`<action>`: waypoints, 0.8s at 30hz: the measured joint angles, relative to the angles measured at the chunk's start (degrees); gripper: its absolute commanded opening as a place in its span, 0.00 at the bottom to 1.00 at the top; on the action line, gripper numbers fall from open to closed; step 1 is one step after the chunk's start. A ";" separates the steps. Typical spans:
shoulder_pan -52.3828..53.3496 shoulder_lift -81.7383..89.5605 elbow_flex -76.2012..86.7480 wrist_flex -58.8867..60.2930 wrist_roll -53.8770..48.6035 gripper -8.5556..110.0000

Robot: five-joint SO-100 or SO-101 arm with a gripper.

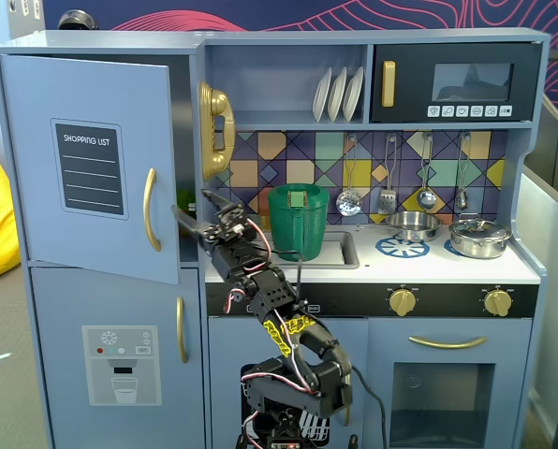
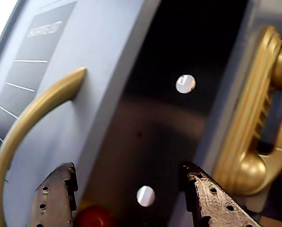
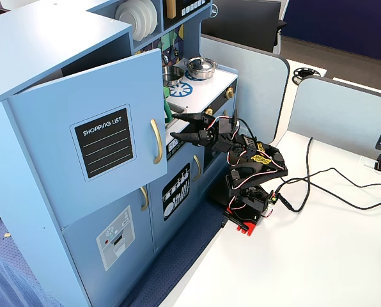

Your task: Open the left cabinet door

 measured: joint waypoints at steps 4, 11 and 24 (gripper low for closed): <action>5.45 -0.97 -0.35 2.64 3.78 0.24; 6.68 -10.99 -4.13 2.11 4.75 0.23; -8.53 -22.76 -7.12 -4.39 -3.08 0.23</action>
